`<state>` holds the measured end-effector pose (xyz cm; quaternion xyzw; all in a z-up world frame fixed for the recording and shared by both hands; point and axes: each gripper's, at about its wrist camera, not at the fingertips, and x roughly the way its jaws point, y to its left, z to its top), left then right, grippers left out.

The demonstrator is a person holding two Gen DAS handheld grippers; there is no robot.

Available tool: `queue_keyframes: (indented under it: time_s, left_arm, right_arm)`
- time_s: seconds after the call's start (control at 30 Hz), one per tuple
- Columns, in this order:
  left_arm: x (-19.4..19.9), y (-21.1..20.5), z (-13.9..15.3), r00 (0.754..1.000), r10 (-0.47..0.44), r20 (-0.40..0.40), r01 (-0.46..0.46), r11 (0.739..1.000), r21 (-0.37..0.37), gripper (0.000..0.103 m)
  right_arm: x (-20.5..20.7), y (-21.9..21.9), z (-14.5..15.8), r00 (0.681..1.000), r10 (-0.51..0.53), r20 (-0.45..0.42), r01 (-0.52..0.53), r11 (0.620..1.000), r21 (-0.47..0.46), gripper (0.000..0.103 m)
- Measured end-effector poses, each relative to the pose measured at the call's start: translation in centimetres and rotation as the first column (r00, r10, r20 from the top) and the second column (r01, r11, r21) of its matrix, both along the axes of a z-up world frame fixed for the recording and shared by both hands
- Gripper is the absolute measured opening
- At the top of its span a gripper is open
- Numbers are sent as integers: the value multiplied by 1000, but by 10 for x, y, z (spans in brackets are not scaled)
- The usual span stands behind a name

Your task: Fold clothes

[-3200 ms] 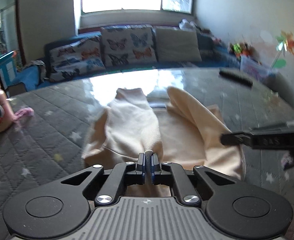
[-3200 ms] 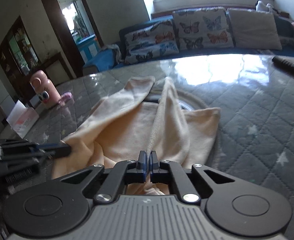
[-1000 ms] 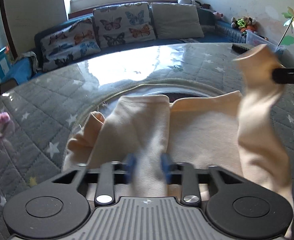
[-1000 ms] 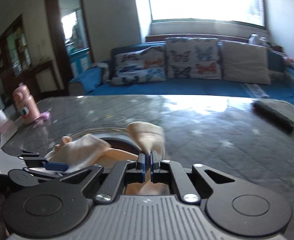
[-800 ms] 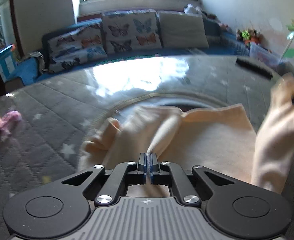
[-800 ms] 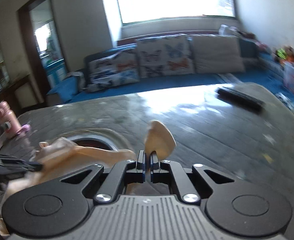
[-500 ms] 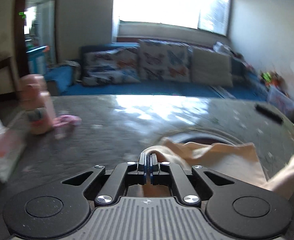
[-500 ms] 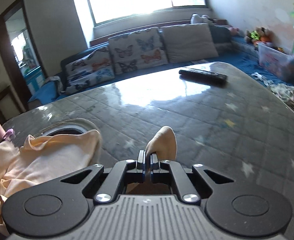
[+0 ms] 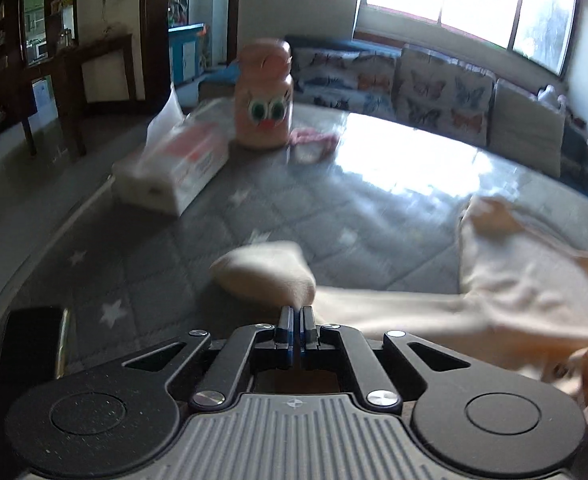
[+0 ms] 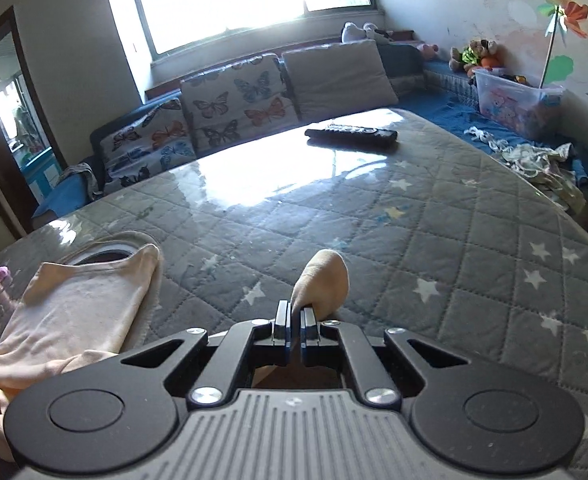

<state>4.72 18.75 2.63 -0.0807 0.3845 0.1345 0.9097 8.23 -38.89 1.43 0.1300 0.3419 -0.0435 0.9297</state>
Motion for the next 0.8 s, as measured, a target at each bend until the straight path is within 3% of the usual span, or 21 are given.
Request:
queue_keyframes:
  time_s: [0.17,0.27,0.37,0.53,0.7,0.8]
  left_arm:
    - [-13,-2,10,999,-29,24,29,999,20,5]
    - [-18,-16,20,993,-102,54,101,995,24,7]
    - [-21,-39,26,976,-204,75,203,979,10,17]
    - [-20,-92,27,912,-401,90,403,915,-12,31]
    - [-13,-139,18,836,-543,75,546,837,-29,38]
    - [-9,-153,14,811,-581,63,584,812,-23,41]
  right_arm:
    - [1,-6,-9,998,-28,-50,28,999,-16,5]
    - [-4,-11,-12,996,-48,-69,47,999,-15,6]
    - [-8,-15,-13,995,-68,-78,67,998,-17,8]
    - [-15,-12,-2,997,-55,-52,53,998,-42,9]
    - [-17,10,13,997,70,-25,-71,997,-28,9]
    - [-16,32,19,984,180,-12,-180,983,-20,10]
